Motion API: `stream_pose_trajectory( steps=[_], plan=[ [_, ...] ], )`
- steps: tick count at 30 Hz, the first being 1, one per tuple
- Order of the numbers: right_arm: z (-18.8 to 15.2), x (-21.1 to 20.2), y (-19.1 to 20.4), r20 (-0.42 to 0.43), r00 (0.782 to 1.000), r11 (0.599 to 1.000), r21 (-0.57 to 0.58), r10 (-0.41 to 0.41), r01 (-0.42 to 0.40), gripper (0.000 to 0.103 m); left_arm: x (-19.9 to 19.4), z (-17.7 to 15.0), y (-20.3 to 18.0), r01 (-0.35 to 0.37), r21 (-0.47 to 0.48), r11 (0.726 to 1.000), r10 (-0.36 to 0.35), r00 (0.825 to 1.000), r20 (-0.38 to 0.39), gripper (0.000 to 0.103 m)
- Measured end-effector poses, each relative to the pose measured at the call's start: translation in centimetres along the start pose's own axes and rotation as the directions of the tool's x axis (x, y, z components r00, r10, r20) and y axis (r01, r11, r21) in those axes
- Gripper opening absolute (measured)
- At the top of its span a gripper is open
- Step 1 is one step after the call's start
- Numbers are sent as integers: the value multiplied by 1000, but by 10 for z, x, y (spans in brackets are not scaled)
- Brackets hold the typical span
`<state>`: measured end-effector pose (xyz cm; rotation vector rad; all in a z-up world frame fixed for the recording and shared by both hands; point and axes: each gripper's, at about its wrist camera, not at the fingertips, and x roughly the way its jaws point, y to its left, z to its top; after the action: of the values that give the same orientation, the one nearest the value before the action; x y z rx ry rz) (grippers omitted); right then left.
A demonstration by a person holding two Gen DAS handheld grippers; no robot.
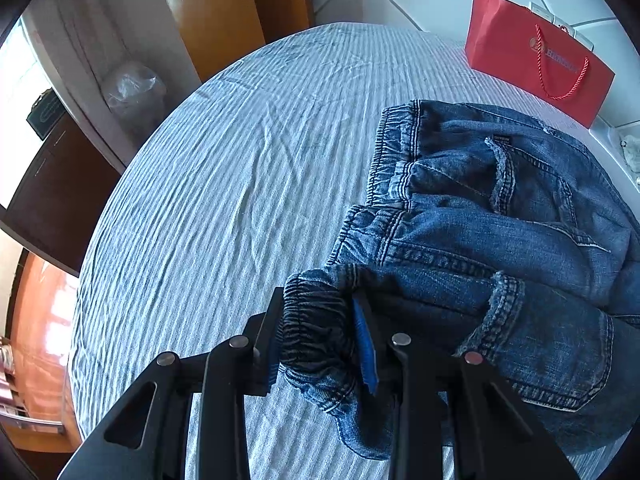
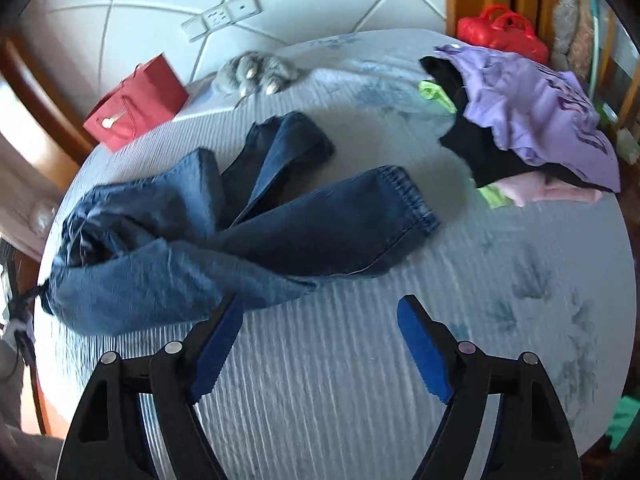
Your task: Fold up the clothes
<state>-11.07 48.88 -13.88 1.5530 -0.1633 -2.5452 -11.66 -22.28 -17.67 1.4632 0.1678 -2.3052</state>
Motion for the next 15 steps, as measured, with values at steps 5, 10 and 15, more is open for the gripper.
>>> stream_pose_trajectory(
  steps=[5,10,15],
  plan=[
    [-3,36,31,-26,998,978,-203,-59,52,69,-1,-2,4,17,-1,1000,-17,1000,-6,31],
    [23,30,47,26,998,959,-275,-66,70,2,-8,-4,9,23,-2,1000,-23,1000,1,31],
    [57,7,65,83,994,948,-305,-65,87,1,-25,1,16,44,-14,999,-43,998,35,30]
  ],
)
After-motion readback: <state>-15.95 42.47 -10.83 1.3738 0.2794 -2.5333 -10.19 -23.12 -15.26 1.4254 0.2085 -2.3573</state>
